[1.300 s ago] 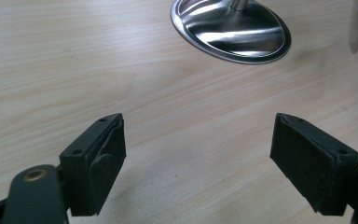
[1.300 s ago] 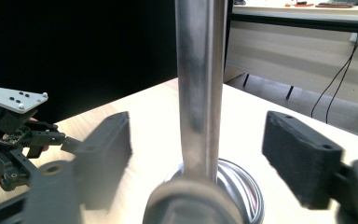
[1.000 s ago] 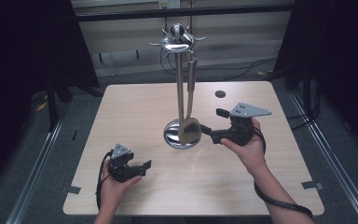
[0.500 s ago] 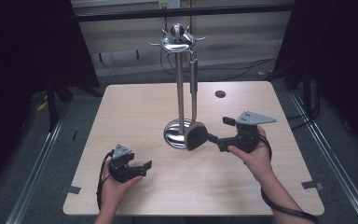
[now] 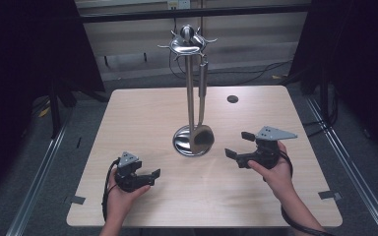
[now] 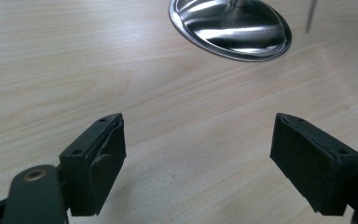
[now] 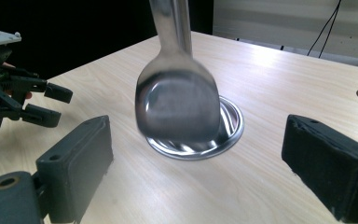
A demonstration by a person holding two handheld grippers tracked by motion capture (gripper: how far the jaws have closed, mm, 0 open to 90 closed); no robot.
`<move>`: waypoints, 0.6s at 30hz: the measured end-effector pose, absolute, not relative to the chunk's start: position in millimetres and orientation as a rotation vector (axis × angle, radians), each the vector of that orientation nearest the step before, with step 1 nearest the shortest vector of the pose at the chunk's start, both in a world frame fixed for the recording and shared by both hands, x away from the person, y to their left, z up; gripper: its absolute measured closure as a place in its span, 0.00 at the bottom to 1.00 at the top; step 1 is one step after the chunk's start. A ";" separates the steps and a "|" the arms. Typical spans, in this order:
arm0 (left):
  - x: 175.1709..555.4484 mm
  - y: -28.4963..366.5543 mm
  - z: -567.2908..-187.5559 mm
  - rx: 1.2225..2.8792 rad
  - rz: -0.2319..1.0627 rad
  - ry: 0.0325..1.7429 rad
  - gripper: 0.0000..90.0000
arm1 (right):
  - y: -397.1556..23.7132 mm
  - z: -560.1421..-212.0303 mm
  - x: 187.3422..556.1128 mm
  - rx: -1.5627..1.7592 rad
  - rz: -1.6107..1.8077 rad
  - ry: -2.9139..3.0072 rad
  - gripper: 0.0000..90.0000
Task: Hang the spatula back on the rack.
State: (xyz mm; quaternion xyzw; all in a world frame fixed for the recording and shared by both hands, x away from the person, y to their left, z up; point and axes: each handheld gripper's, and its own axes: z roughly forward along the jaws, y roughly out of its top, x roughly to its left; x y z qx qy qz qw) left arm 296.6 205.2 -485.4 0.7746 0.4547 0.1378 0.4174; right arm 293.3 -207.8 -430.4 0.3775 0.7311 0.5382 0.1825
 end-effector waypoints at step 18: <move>296.0 204.1 -485.9 1.954 0.349 1.139 0.20 | -228.6 -456.1 278.9 1.136 1.489 2.066 0.08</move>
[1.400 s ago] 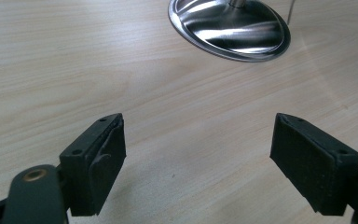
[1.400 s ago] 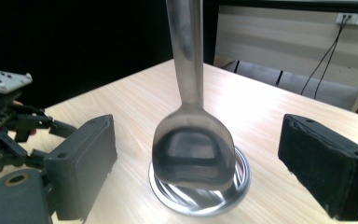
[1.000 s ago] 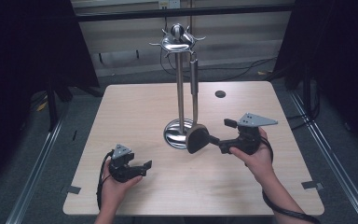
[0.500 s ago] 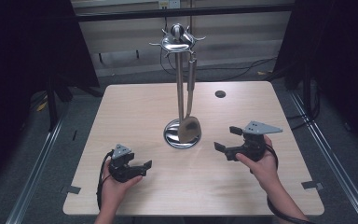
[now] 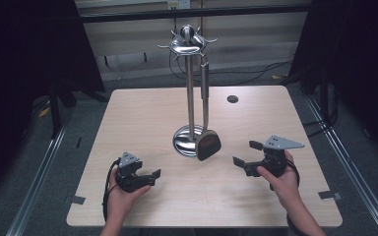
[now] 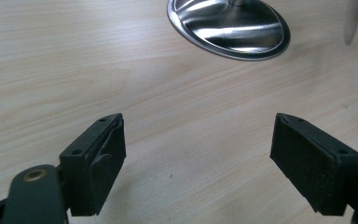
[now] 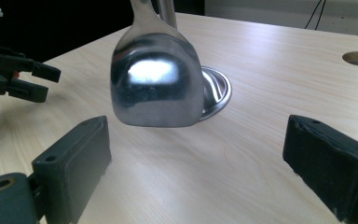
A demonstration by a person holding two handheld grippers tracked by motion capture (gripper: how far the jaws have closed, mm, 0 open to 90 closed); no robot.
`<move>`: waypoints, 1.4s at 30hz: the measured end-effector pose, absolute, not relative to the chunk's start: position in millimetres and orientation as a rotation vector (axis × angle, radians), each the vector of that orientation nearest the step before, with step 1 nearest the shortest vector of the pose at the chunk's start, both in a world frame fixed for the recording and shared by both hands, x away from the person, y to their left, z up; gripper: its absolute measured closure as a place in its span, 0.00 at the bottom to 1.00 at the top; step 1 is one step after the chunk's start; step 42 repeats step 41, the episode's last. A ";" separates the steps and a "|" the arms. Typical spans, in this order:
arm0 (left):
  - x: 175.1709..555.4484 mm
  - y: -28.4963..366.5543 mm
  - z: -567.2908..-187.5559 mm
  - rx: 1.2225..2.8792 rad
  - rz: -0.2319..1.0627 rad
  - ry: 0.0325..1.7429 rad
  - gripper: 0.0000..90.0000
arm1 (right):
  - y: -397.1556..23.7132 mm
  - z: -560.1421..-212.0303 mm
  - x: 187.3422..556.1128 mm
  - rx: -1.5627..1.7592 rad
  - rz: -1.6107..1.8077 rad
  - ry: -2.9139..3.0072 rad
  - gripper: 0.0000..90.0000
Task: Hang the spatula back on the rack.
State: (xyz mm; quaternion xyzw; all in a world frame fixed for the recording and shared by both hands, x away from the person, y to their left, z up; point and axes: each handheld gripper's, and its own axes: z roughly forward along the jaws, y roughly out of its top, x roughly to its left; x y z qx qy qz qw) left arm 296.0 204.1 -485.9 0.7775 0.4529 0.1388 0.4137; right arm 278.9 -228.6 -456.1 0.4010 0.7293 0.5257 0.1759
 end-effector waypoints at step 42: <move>297.8 201.5 -485.8 1.950 0.346 1.129 0.20 | -256.4 -482.2 270.7 1.196 1.382 2.117 0.08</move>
